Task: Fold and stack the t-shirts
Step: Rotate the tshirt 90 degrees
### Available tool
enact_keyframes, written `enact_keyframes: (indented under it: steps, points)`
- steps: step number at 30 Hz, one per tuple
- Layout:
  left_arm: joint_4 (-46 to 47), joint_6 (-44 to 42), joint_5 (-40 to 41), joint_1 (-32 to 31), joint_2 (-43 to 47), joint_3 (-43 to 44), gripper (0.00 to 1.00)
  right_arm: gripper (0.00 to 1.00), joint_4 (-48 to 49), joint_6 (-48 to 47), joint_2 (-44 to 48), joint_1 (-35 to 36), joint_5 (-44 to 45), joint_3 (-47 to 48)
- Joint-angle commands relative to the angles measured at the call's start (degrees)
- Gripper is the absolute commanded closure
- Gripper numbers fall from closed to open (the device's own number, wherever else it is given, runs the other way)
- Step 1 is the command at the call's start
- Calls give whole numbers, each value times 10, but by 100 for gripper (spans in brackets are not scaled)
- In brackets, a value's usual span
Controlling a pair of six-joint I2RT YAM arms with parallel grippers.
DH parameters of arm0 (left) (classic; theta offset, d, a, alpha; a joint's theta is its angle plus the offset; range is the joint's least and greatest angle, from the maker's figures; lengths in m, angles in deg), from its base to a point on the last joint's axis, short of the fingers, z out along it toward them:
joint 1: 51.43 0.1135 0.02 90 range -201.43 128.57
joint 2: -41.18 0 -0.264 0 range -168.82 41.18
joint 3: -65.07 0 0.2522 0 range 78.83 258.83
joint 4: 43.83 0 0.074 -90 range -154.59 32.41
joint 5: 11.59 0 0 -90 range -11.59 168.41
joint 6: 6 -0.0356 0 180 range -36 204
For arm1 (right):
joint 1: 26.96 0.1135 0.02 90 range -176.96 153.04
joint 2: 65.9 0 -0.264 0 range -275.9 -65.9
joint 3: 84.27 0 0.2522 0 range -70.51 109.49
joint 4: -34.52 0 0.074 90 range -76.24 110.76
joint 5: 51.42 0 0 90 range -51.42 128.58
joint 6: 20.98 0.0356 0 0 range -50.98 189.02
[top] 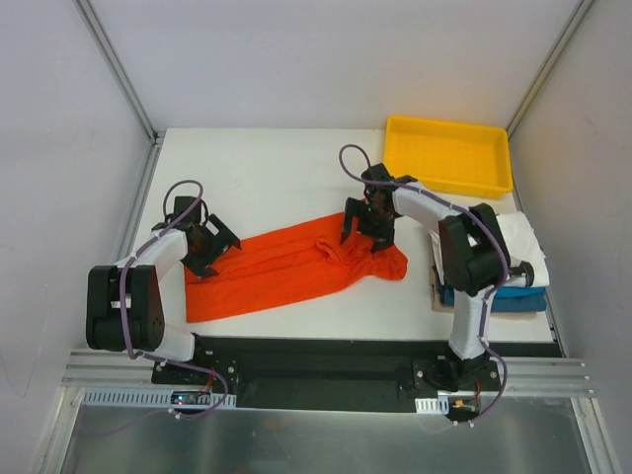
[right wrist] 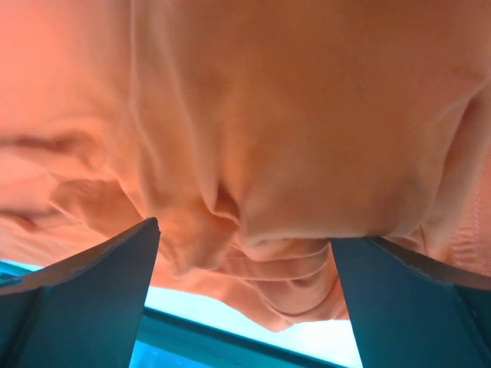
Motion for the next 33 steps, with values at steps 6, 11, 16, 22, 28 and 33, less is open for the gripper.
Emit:
enact_keyframes:
  steps: [6, 11, 16, 22, 28, 33]
  points:
    - [25, 73, -79, -27, 49, -104, 1, 3, -135, -103, -224, -33, 15, 328]
    - [32, 127, -89, -126, 82, -137, 1, 3, -167, -151, -322, -40, -31, 513]
    - [43, 223, -62, -252, 107, -163, 1, 3, -114, -164, -408, -39, -53, 647]
    - [96, 320, 34, -446, 90, -129, 1, 3, 25, -110, -416, -40, -57, 661]
    - [104, 354, 105, -544, 61, -79, 1, 3, 48, -96, -395, -50, -41, 681]
    - [96, 346, 159, -578, 115, -78, 1, 3, -19, -172, -299, -51, 6, 641]
